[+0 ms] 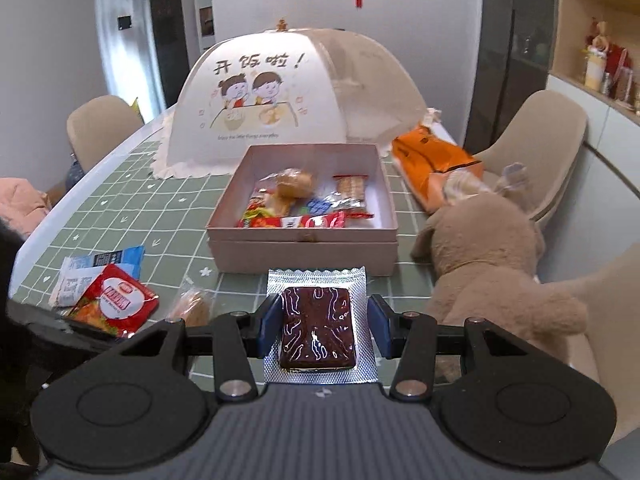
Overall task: Organize snacks
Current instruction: 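Carry both snacks into the pink box and open both tools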
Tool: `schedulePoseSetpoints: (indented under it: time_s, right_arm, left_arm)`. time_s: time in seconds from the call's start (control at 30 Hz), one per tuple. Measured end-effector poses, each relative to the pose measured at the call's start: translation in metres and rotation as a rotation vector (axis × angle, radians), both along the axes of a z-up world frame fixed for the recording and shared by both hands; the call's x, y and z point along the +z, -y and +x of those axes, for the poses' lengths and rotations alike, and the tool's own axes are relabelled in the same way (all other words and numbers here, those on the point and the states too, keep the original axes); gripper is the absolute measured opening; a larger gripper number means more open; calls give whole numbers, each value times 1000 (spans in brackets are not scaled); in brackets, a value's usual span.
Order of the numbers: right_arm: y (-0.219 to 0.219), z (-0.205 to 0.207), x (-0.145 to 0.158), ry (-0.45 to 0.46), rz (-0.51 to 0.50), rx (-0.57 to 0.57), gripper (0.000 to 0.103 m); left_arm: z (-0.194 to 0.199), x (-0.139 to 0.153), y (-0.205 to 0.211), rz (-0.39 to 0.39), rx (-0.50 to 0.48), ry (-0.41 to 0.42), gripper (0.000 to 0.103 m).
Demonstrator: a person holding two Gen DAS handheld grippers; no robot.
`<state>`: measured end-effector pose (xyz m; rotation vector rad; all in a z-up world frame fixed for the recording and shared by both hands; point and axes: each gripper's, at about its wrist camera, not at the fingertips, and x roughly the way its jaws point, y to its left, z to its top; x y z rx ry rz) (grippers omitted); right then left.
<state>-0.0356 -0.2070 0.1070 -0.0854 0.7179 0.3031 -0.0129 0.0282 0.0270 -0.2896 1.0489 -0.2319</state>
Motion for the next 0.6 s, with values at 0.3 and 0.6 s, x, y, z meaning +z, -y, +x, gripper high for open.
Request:
schedulePoseSetpoints:
  time_s: [0.3,0.6]
  right_arm:
    - [11,-2,6,9,20,-47,47]
    - [-6,-1,22,73,-29,-21,47]
  left_arm:
    - [13,155,-2,-191,-24,466,34]
    - [112,205,15,-181,39,643,36]
